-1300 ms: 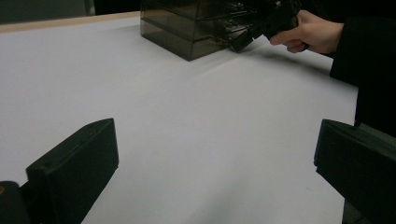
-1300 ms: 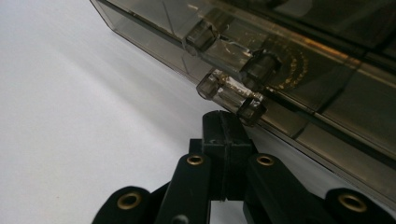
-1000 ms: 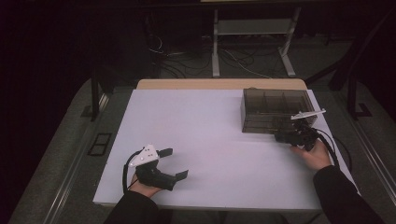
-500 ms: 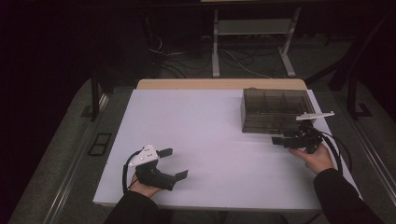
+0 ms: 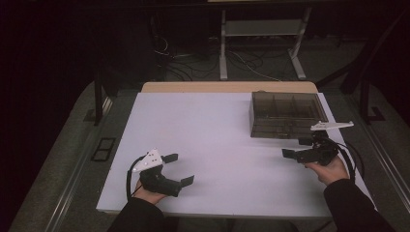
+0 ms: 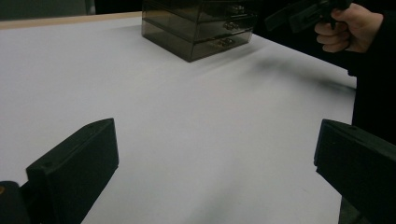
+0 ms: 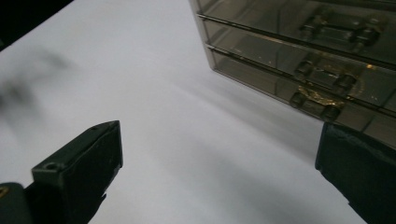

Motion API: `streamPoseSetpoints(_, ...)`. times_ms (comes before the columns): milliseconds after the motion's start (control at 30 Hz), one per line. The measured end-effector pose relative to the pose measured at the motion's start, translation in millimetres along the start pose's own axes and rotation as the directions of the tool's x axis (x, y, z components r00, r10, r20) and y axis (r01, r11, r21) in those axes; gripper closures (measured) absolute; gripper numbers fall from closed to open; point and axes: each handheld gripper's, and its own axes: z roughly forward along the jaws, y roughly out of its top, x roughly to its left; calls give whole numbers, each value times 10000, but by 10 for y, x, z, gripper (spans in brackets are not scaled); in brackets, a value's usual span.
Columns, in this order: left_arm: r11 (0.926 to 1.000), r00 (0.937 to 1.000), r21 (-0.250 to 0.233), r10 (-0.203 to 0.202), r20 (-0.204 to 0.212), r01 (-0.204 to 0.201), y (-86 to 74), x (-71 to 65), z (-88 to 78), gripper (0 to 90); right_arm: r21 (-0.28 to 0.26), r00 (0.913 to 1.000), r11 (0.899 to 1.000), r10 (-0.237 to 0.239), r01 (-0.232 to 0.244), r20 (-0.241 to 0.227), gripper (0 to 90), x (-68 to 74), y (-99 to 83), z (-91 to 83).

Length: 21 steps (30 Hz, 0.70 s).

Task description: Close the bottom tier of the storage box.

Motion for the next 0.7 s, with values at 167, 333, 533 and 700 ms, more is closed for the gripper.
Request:
streamPoseSetpoints(167,10000,10000,10,-46,5,46,-5,8,3,0,-169,9998,9998,-109,106,-167,3,106,-52,-57)
streamPoseSetpoints(333,9999,9999,54,-92,47,91,-8,11,9,0,-372,9992,9991,-234,222,-311,4,192,-108,-92)
streamPoseSetpoints(533,9999,9999,76,-120,63,119,-10,13,9,0,-636,9981,9973,-396,366,-471,4,309,-166,-113)
streamPoseSetpoints(700,9999,9999,93,-144,78,144,-10,10,14,0,-897,9958,9939,-702,648,-593,4,421,-216,-90)
